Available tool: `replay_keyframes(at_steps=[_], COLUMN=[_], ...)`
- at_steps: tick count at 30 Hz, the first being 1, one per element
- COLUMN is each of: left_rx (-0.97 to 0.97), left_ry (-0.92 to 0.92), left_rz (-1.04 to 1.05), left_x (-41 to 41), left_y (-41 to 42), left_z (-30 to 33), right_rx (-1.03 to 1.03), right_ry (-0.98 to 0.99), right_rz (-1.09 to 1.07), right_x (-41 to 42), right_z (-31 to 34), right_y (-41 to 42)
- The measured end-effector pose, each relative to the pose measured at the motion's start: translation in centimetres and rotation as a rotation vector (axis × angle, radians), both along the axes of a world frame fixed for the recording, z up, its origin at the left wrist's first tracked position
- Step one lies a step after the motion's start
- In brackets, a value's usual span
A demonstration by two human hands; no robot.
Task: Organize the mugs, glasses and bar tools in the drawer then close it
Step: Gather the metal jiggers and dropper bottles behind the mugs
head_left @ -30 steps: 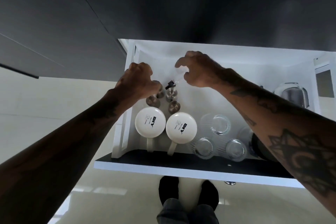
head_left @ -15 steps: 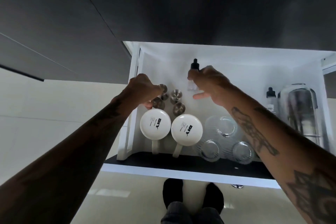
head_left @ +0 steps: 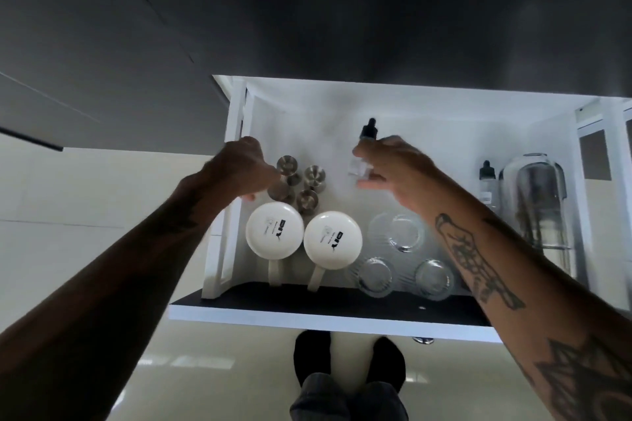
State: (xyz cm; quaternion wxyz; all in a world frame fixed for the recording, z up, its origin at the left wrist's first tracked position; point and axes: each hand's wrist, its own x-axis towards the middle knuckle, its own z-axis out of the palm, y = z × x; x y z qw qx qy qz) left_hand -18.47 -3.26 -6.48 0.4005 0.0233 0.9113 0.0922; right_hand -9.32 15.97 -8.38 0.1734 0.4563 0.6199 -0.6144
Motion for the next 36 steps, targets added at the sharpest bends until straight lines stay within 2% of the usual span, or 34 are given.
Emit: replay_keyframes(at_steps=[2,4,6,8,13,17,18,20,23,25,27,29,32,36], left_rx=[0.021,0.250,0.494,0.598,0.537,0.503,0.473,0.431,0.349,0.270,0.249,0.230,0.202,0.177], left_ry=[0.241,0.355,0.232,0.117,0.286,0.279,0.271,0.251,0.237,0.242,0.253,0.242,0.250,0.278], left_rz=[-0.124,-0.104,-0.090,-0.126,-0.216,-0.298,-0.313,-0.334,-0.374,-0.406,-0.414,-0.380,-0.376,-0.400], left_x=[0.3,1.6,3.3,4.7,6.4,7.8,8.1,8.6,8.7,8.7,8.9,8.9,8.9,8.9], left_y=[0.5,2.5,6.1,9.5,10.5,8.5,8.1,7.8,8.2,8.5,8.8,8.7,8.7,8.8], left_z=[2.4,5.0,6.2,5.2,1.0,-1.0,-1.3,-1.7,-1.7,-1.7,-1.8,-1.9,-2.0,-2.1], right_rx=[0.274,0.350,0.270,0.239,0.297,0.312,0.334,0.400,0.702,0.941,1.037,1.049,1.015,0.937], right_ry=[0.086,0.183,0.271,0.309,0.356,0.227,0.204,0.215,0.178,0.052,-0.121,-0.223,-0.276,-0.381], right_rz=[0.120,0.180,0.266,0.397,0.599,0.863,0.888,0.782,0.615,0.634,0.660,0.721,0.853,0.830], right_x=[1.9,3.8,4.8,4.8,3.7,3.7,3.7,4.1,5.7,7.1,7.8,7.6,6.3,5.7], right_z=[0.5,0.9,0.9,0.9,-1.2,-3.0,-3.3,-3.0,-1.9,-1.3,-0.6,-0.5,-1.6,-3.3], right_y=[3.2,5.8,7.5,7.3,4.9,4.3,4.7,6.0,10.2,13.3,15.0,15.1,14.2,13.6])
